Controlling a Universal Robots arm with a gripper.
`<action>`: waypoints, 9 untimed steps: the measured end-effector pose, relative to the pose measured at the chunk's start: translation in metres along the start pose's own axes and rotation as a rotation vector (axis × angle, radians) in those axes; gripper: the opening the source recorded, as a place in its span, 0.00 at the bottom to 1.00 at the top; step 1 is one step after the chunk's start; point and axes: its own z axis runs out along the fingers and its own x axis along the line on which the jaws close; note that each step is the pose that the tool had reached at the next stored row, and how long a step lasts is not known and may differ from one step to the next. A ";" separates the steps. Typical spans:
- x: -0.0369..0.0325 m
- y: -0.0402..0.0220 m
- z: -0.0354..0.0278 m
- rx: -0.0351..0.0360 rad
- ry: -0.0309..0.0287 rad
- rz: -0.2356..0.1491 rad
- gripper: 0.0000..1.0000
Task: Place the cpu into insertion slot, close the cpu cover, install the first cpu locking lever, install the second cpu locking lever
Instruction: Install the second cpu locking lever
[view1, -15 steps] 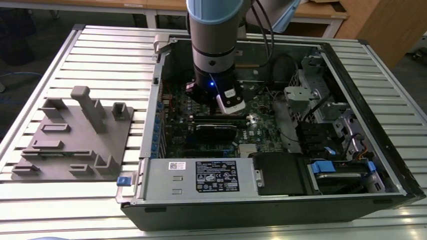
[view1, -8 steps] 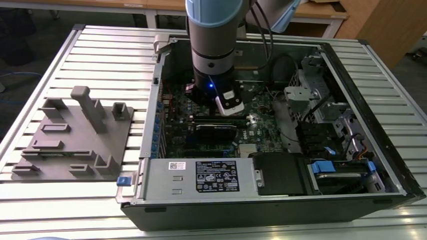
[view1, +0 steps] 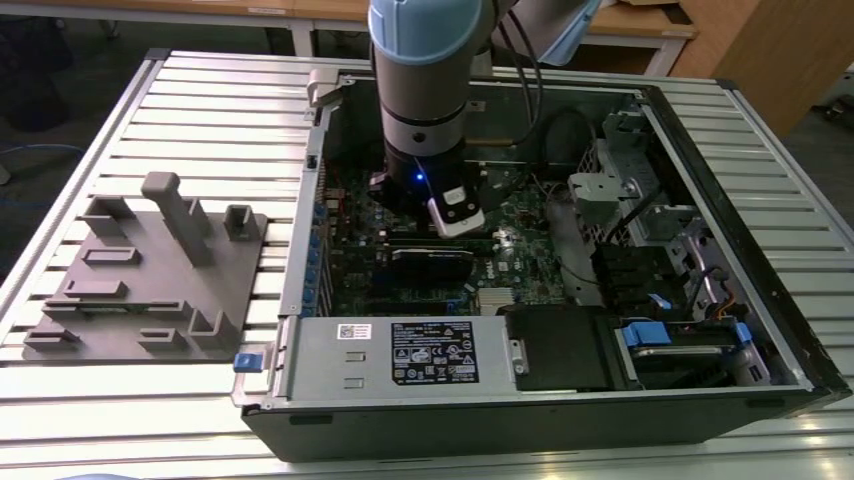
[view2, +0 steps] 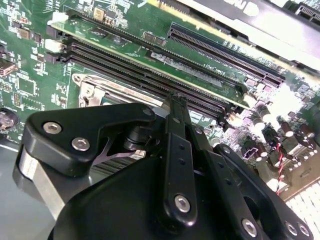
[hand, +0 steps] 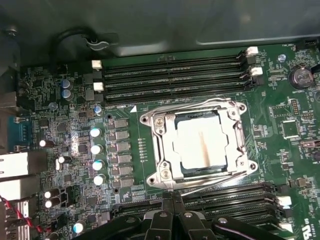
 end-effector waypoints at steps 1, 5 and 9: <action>0.0002 -0.0001 0.0009 0.0000 0.0000 0.000 0.10; 0.0002 0.0000 0.0012 0.0002 0.0001 0.000 0.10; 0.0003 0.0000 0.0012 -0.0215 0.0030 0.002 0.10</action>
